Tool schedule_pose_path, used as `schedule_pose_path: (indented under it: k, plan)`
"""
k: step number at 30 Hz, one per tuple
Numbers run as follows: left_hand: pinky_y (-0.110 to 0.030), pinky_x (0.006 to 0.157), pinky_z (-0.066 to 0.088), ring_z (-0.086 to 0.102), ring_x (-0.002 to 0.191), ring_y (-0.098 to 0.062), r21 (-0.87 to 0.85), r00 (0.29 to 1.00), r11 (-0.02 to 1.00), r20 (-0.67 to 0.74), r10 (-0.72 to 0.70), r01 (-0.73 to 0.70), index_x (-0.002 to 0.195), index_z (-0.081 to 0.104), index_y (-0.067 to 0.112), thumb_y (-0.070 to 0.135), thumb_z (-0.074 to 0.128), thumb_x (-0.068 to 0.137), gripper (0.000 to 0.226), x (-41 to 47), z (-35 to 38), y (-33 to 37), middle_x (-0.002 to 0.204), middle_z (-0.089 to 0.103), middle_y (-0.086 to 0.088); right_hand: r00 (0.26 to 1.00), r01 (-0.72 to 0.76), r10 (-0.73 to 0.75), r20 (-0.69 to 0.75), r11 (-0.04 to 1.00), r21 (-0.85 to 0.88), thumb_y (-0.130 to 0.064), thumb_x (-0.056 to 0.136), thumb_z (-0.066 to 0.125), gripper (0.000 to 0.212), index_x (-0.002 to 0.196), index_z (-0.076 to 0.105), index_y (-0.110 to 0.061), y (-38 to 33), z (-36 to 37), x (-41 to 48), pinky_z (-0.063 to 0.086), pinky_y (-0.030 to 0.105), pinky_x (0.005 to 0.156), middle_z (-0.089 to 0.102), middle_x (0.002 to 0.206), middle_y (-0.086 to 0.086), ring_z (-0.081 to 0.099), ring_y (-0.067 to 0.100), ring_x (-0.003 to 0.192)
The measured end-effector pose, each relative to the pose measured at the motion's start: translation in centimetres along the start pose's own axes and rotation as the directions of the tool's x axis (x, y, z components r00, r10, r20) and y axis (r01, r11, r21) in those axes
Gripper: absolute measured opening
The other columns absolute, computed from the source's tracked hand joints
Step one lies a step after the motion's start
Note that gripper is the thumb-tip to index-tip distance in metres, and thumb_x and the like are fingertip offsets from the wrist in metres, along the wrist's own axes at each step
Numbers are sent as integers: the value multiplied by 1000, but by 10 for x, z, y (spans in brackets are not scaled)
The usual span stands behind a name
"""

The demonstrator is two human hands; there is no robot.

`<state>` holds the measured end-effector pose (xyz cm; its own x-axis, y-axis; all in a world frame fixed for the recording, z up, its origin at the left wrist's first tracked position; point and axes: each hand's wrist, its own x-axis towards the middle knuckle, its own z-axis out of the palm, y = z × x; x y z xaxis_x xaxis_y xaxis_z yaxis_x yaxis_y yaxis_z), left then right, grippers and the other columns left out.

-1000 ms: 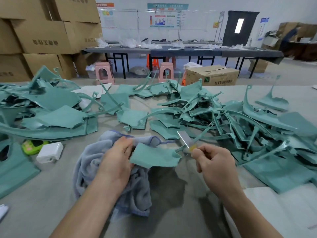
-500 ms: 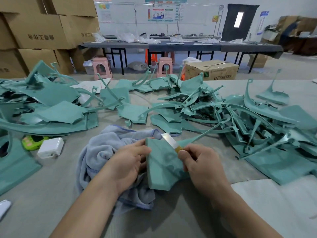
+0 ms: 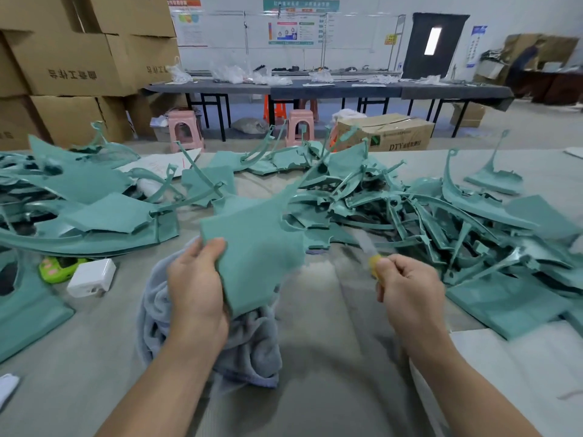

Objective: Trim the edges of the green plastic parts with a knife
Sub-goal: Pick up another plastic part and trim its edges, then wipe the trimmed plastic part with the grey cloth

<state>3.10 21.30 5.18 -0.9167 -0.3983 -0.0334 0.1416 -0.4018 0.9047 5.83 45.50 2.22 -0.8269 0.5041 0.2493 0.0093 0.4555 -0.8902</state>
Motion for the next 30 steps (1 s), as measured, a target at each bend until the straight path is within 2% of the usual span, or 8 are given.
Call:
schedule_pose_path:
  k: [6, 9, 14, 18, 21, 26, 28, 30]
  plan:
    - [-19, 54, 47, 60, 62, -2, 502, 799, 652, 150, 582, -568, 91, 64, 35, 27, 55, 95, 13, 2, -16, 6, 72, 68, 15, 985, 34, 40, 168, 908, -417, -31, 93, 63, 30, 68, 70, -15, -1, 8, -6, 44, 26, 51, 61, 52, -6, 58, 15, 54]
    - [-16, 59, 44, 57, 67, 5, 507, 719, 617, 8, 695, -602, 100, 58, 34, 36, 50, 94, 10, 14, -25, 22, 75, 65, 21, 984, 84, 19, 179, 829, -553, -39, 93, 61, 21, 92, 78, -27, -6, 4, -12, 57, 37, 80, 75, 84, -4, 67, 23, 87]
    - [-10, 67, 39, 50, 65, 13, 413, 612, 686, -316, 725, -599, 99, 45, 25, 26, 46, 95, 4, 45, -53, 45, 80, 56, 19, 932, 322, -234, 277, 887, -332, -43, 89, 69, 50, 138, 61, -33, -31, 7, -35, 33, 24, 100, 62, 134, -9, 44, 7, 123]
    - [-2, 66, 36, 52, 65, 16, 428, 633, 724, -361, 685, -541, 102, 50, 25, 16, 49, 95, 11, 56, -71, 40, 88, 58, 3, 695, 560, -408, 592, 824, -90, -70, 80, 56, 84, 156, 28, -47, -68, 42, -71, 1, 8, 113, 25, 159, -31, 2, -13, 147]
    - [-11, 61, 37, 50, 63, -5, 490, 731, 751, -287, 619, -443, 97, 48, 28, 15, 56, 94, 16, 59, -75, 29, 83, 56, 0, 557, 625, -459, 692, 780, 15, -71, 76, 61, 98, 158, 13, -46, -93, 85, -82, -2, 23, 122, 2, 168, -25, -16, -7, 150]
    - [-38, 61, 37, 39, 61, -16, 537, 888, 765, -63, 455, -355, 78, 46, 13, 28, 53, 79, 17, 63, -83, 13, 65, 46, -1, 560, 550, -267, 784, 828, -110, -54, 80, 72, 88, 155, 27, -42, -102, 129, -73, 27, 42, 121, 28, 162, -10, 20, 13, 150]
    - [-30, 58, 41, 39, 59, -10, 524, 902, 765, 17, 431, -376, 76, 50, 10, 32, 52, 75, 22, 61, -82, 13, 67, 50, -11, 603, 525, -357, 713, 851, -18, -36, 83, 70, 39, 119, 57, -35, -97, 134, -77, 48, 39, 98, 59, 124, -10, 52, 14, 119]
    - [-18, 53, 40, 42, 57, -6, 504, 899, 766, 51, 436, -400, 77, 54, 11, 29, 52, 75, 18, 61, -80, 14, 68, 55, -9, 734, 397, -402, 548, 908, 135, -21, 82, 73, 19, 84, 54, -24, -89, 129, -75, 52, 32, 74, 60, 81, -15, 55, 3, 78]
